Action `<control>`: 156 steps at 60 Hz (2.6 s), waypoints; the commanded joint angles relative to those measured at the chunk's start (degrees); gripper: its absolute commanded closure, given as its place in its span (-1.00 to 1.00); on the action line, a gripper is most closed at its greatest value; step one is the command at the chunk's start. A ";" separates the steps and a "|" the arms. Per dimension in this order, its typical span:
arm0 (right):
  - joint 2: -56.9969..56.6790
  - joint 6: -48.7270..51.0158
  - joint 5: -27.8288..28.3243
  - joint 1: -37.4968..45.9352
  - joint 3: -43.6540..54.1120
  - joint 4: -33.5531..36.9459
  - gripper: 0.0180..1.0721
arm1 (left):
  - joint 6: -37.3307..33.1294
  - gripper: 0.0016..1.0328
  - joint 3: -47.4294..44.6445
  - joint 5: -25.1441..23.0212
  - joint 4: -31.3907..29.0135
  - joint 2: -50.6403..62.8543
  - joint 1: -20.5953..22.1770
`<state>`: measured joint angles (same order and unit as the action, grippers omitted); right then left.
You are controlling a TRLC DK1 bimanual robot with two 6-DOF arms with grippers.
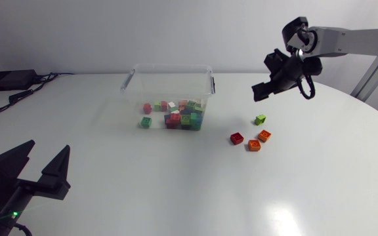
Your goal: Place the duplo bricks in the container
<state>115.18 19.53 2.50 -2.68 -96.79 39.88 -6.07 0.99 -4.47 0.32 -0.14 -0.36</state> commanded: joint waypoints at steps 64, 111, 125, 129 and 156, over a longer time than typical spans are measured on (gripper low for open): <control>20.00 5.78 -1.45 1.97 -13.25 7.67 -0.70 | -0.53 -0.91 -1.08 -0.45 0.74 -0.47 -0.52; 23.34 6.84 -2.24 1.27 -13.51 6.26 0.23 | -0.53 -0.91 -1.08 -0.45 0.74 -0.47 -0.52; 21.32 7.01 -2.06 1.36 -11.84 5.56 0.29 | -0.53 -0.91 -1.08 -0.45 0.74 -0.47 -0.52; 18.24 6.93 -1.71 1.36 -9.99 5.56 0.29 | -0.53 -0.91 -1.08 -0.45 0.74 -0.47 -0.52; -12.87 -0.46 1.45 -13.85 2.75 5.83 0.29 | -0.53 -0.91 -1.08 -0.36 0.74 -0.47 -0.52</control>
<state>103.24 21.89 3.44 -14.35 -95.98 45.21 -6.07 0.99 -4.47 0.32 -0.14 -0.36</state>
